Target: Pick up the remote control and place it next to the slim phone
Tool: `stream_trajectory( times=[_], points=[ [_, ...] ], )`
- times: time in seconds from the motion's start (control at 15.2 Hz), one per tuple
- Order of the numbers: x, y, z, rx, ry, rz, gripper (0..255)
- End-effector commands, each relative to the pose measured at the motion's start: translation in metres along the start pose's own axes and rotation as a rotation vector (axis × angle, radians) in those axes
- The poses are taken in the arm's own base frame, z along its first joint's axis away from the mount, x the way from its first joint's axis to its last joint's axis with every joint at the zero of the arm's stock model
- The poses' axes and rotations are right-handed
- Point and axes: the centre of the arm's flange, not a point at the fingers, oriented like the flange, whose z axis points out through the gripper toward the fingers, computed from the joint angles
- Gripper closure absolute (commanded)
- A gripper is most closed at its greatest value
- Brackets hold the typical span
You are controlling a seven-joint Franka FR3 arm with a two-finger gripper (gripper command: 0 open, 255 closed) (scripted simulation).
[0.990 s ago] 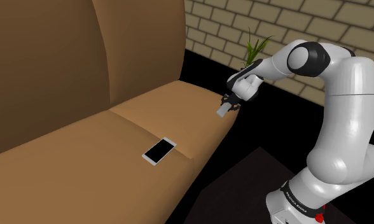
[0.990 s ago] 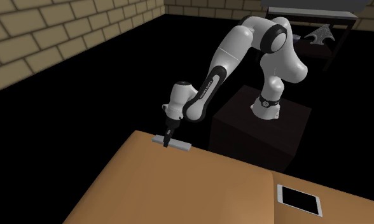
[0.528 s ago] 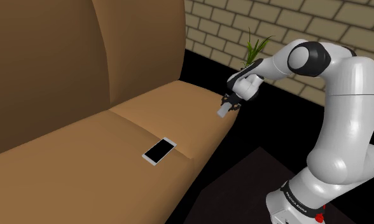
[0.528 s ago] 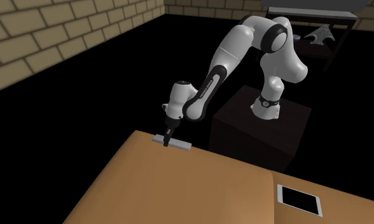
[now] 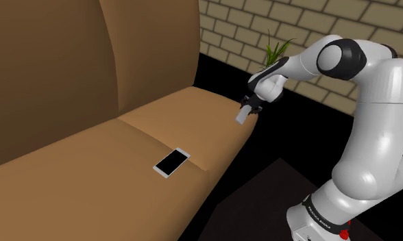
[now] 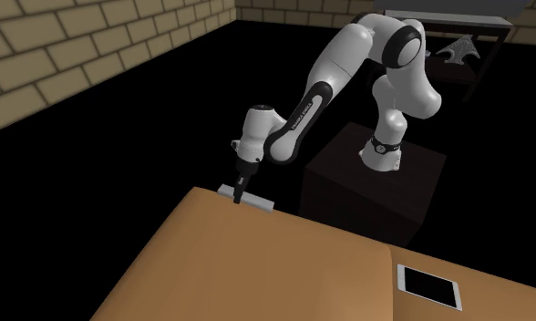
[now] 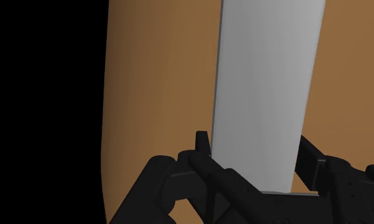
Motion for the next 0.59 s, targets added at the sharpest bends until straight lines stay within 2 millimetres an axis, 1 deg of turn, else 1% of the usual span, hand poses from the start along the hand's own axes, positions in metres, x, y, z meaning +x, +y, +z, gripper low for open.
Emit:
stream_trajectory(
  times=[0.0, 0.53],
  points=[
    [0.002, -0.002, -0.010, 0.000, 0.000, 0.000, 255],
    [0.011, -0.015, -0.050, 0.000, 0.000, 0.000, 255]
  ],
)
